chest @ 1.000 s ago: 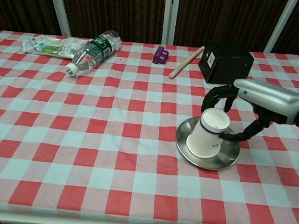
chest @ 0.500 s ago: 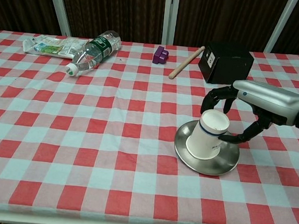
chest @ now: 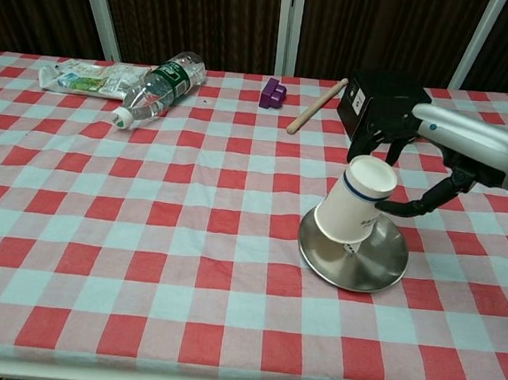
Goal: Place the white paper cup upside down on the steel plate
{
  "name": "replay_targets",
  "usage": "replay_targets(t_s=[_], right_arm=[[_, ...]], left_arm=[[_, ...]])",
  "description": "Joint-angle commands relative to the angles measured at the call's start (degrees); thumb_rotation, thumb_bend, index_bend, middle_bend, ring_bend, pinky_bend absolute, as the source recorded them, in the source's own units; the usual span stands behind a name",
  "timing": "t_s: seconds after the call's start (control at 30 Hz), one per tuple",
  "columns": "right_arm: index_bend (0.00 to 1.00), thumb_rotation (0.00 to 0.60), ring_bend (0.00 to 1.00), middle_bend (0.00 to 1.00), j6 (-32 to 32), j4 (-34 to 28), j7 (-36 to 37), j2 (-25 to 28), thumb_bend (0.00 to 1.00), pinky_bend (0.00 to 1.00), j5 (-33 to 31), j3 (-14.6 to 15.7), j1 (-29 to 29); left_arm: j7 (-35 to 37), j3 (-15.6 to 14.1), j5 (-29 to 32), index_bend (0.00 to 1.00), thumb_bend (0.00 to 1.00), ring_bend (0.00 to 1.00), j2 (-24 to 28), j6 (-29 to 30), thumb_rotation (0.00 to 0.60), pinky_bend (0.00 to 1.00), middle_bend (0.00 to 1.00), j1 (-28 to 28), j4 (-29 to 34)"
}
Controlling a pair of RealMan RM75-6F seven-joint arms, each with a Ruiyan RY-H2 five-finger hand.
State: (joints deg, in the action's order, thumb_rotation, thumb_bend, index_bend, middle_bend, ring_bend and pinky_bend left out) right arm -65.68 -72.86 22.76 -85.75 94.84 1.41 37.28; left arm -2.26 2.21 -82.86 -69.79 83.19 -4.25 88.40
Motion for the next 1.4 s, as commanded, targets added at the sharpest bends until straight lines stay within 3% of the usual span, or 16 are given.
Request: replay_targets(t_s=[0.03, 0.27, 0.47, 0.57, 0.7, 0.8, 0.87, 1.13, 1.4], right_arm=[[0.49, 0.600, 0.25, 0.41, -1.4, -1.0, 0.4, 1.8, 0.25, 0.36, -1.2, -1.1, -1.1], [0.49, 0.600, 0.25, 0.40, 3.4, 4.5, 0.7, 2.0, 0.25, 0.36, -8.5, -3.9, -1.6], [0.43, 0.600, 0.22, 0.36, 8.5, 10.1, -0.2, -0.2, 0.25, 0.33, -11.7, -4.2, -1.1], [0.36, 0.600, 0.18, 0.32, 10.2, 10.8, -0.5, -0.7, 0.25, 0.29, -12.3, -4.1, -1.2], [0.14, 0.600, 0.07, 0.20, 10.3, 10.0, -1.1, -0.2, 0.18, 0.20, -12.2, -3.9, -1.6], [0.02, 0.600, 0.01, 0.11, 7.7, 7.7, -1.0, 1.2, 0.15, 0.15, -11.6, -4.2, -2.6], [0.00, 0.600, 0.00, 0.09, 5.0, 5.6, -1.5, 3.0, 0.15, 0.14, -11.1, -4.4, -3.8], [0.03, 0.600, 0.03, 0.18, -8.6, -6.2, -8.2, 13.4, 0.17, 0.17, -12.2, -4.3, -13.4], [0.03, 0.600, 0.00, 0.12, -20.3, -15.5, -9.2, 21.8, 0.16, 0.11, -9.2, 0.7, -25.0]], left_arm=[[0.0, 0.0, -0.1, 0.28, 0.06, 0.13, 0.0, 0.1, 0.600, 0.14, 0.26, -0.1, 0.1], [0.0, 0.0, -0.4, 0.28, 0.06, 0.13, 0.0, 0.3, 0.600, 0.14, 0.26, -0.1, 0.1], [-0.2, 0.0, -0.5, 0.28, 0.06, 0.13, 0.0, 0.3, 0.600, 0.14, 0.26, -0.1, 0.3], [-0.2, 0.0, -0.5, 0.28, 0.06, 0.13, 0.1, 0.5, 0.600, 0.14, 0.26, -0.1, 0.3], [-0.3, 0.0, -0.5, 0.28, 0.06, 0.13, 0.2, 0.5, 0.600, 0.14, 0.26, -0.1, 0.4], [-0.3, 0.1, -0.7, 0.28, 0.06, 0.13, 0.2, 0.6, 0.600, 0.14, 0.26, -0.2, 0.5], [-0.2, 0.1, -0.8, 0.28, 0.06, 0.13, 0.2, 0.8, 0.600, 0.14, 0.26, -0.2, 0.5], [0.1, 0.3, -0.9, 0.28, 0.06, 0.13, -0.4, 1.1, 0.600, 0.14, 0.26, -0.3, -0.3], [-2.2, 1.2, -1.9, 0.28, 0.06, 0.13, -2.5, 4.0, 0.600, 0.14, 0.26, 0.0, -0.9]])
